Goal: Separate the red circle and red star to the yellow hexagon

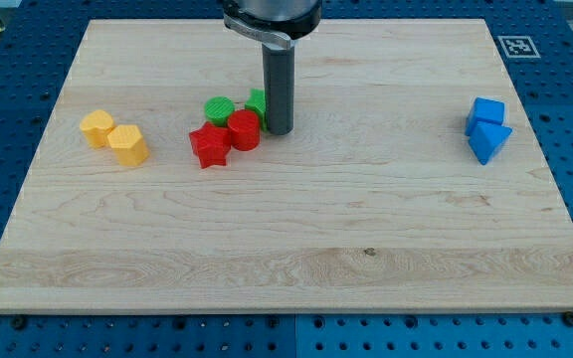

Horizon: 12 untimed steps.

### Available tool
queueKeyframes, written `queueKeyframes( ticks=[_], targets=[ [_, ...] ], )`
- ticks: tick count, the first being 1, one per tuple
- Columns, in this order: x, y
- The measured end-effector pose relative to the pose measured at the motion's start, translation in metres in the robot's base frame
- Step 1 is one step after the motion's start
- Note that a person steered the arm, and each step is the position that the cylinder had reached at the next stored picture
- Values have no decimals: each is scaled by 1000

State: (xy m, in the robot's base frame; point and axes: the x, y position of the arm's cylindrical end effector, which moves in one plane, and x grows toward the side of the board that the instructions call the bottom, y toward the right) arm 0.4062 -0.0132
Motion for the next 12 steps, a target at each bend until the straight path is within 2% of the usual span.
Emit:
queueKeyframes(
  ticks=[3, 5, 6, 8, 12],
  targets=[
    [0, 0],
    [-19, -2],
    [-17, -14],
    [22, -44],
    [21, -59]
  ],
)
